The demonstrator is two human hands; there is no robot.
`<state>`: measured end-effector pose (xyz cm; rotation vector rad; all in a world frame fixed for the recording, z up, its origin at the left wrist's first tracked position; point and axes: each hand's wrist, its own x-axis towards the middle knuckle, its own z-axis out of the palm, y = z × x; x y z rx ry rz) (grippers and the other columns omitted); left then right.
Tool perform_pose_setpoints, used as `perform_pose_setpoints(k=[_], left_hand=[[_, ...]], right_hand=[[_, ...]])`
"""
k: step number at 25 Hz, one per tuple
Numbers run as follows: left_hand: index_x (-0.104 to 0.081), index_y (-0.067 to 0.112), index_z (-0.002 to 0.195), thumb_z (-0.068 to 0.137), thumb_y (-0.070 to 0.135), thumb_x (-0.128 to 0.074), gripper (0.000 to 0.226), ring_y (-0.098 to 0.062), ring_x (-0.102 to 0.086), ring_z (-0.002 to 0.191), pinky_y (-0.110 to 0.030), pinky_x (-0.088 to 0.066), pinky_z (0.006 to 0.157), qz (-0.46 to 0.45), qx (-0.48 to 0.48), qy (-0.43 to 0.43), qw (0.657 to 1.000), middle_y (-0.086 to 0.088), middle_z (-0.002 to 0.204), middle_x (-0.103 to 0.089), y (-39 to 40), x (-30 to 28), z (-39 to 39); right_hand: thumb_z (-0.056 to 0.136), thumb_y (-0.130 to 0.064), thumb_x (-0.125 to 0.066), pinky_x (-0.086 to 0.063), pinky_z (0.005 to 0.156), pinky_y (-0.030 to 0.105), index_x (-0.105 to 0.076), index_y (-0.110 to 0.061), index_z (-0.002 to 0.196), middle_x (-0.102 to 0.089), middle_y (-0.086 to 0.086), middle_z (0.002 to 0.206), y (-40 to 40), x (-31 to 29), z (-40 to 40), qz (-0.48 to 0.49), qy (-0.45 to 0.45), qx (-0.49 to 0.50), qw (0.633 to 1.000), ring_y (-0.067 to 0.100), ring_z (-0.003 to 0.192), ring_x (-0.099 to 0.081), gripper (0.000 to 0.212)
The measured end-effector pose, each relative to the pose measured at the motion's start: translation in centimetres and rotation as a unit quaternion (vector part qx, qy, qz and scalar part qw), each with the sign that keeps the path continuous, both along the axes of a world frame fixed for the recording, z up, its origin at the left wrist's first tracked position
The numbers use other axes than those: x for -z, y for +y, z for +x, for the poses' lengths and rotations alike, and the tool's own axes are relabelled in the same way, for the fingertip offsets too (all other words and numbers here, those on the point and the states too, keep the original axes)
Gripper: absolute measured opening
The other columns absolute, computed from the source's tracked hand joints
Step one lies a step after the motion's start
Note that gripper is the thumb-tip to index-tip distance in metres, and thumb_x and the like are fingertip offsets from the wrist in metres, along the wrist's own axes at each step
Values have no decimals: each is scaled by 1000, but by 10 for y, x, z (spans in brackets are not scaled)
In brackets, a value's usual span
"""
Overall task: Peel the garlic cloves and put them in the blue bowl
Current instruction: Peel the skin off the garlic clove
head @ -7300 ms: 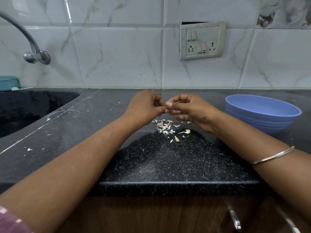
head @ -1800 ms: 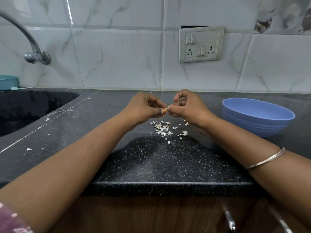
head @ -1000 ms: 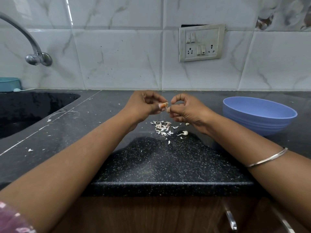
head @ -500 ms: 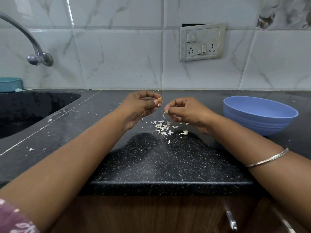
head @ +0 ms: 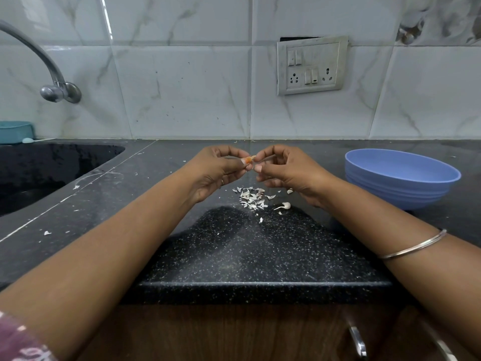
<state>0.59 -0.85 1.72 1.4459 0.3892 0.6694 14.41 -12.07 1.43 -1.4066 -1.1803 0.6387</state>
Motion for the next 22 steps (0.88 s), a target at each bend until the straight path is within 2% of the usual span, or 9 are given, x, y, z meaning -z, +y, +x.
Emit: perform_pose_setpoints(k=[9,15,22], left_hand=[[-67,2,95,85,1,-63,10,-9,-69,72,-15,-56,68,42,7,26,999,-7,75,-71,-2,-2,-2],[-71,2,93,85,17,-67,17,-12,-70,72,-20,-57,69,82,-5,46,996,-7,78,-73,-6,-3,-3],[-68,1,91,87,13,-65,13,-15,-71,71,-23,-57,66,86,-20,54,995,-10,78,-73,-8,-4,-3]], right_hand=[[84,-13,-70,-54,62,21,-64,-13,88,-66,7,84,-1,-1,2,47,-33,23,998,13,75,-66,8],[84,-8,-69,-56,68,23,-65,-6,93,-66,7,79,0,-1,2,56,-29,22,998,13,73,-65,11],[83,-6,-70,-57,73,26,-67,1,97,-69,12,82,1,0,3,55,-24,21,998,18,78,-66,17]])
